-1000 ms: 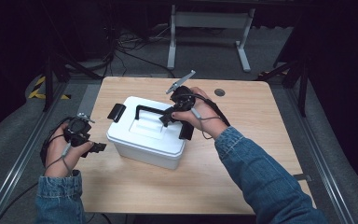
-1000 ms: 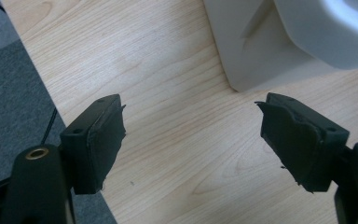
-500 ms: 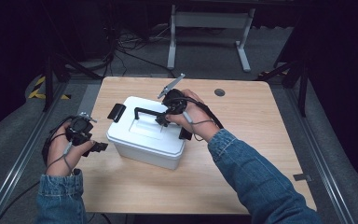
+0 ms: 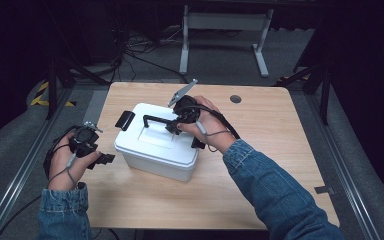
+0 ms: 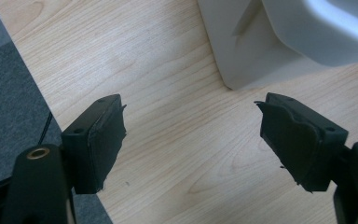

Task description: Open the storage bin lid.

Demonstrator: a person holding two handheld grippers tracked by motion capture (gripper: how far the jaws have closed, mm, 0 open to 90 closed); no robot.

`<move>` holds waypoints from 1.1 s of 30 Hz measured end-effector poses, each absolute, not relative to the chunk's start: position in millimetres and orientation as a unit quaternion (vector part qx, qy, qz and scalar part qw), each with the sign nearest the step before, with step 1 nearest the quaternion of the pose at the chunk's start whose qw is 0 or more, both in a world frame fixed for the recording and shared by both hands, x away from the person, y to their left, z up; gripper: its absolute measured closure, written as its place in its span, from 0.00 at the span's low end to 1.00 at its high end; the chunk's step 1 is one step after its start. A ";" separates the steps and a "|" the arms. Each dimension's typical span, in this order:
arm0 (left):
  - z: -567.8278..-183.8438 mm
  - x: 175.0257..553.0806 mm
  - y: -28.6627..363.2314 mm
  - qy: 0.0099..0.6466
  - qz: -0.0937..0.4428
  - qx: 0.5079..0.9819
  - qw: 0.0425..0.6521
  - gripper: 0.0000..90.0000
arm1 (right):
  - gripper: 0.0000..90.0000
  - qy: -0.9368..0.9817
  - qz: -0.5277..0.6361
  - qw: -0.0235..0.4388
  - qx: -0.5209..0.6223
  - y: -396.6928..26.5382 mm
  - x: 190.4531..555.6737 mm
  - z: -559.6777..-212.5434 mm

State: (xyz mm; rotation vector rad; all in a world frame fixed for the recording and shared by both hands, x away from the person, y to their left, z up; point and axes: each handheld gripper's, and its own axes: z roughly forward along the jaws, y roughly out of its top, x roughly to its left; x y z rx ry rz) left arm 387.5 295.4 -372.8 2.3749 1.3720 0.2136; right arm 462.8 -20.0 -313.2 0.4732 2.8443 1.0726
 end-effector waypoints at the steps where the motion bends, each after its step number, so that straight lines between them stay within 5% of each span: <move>1: -373.1 387.0 295.9 0.490 0.074 0.846 0.194 0.25 | 0.95 0.923 0.352 0.032 0.151 -20.1 462.5 -311.8; 33: -377.9 375.0 302.8 0.493 0.067 0.847 0.186 0.22 | 0.95 0.890 0.428 0.075 0.142 -86.9 446.3 -244.5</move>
